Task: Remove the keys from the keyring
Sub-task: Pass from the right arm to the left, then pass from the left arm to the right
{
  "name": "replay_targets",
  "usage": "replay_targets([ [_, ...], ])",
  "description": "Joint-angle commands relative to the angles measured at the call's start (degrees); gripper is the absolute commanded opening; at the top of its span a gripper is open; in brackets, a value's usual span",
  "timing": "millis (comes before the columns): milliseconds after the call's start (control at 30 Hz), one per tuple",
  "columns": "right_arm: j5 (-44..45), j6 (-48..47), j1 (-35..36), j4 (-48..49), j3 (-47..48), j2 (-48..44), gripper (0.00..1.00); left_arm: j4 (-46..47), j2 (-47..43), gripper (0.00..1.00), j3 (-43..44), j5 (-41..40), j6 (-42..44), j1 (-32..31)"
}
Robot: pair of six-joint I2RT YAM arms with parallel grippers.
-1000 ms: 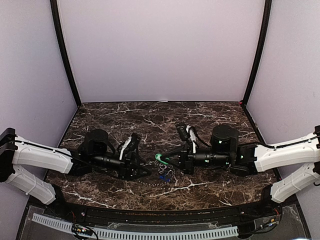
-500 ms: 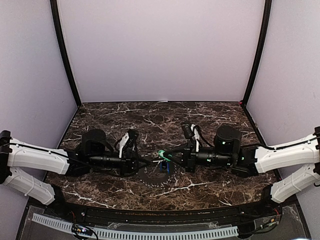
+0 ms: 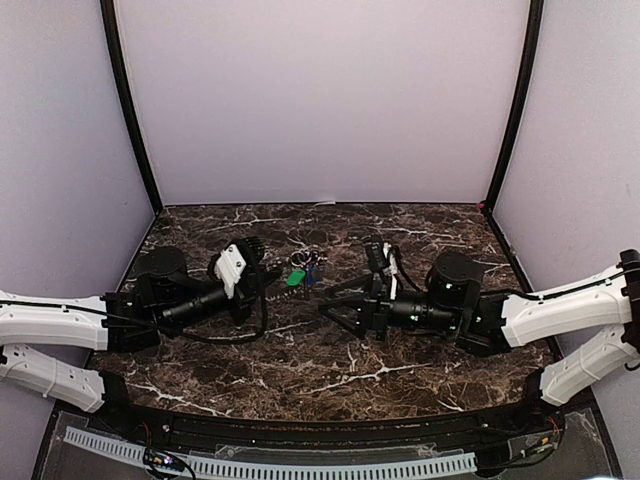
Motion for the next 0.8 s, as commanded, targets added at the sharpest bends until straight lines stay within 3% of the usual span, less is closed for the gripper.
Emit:
replay_targets([
  [0,-0.10,-0.85,-0.04,6.43,0.89,-0.45,0.60,7.22,-1.51,0.00,1.80,-6.21,13.21,-0.87],
  [333,-2.63,-3.90,0.69,11.12,2.39,-1.03,0.54,10.37,-4.52,0.00,2.59,-1.62,25.52,-2.53],
  [767,-6.00,-12.83,2.54,10.51,7.74,0.90,0.40,12.31,-5.06,0.00,2.50,0.93,29.04,-4.17],
])
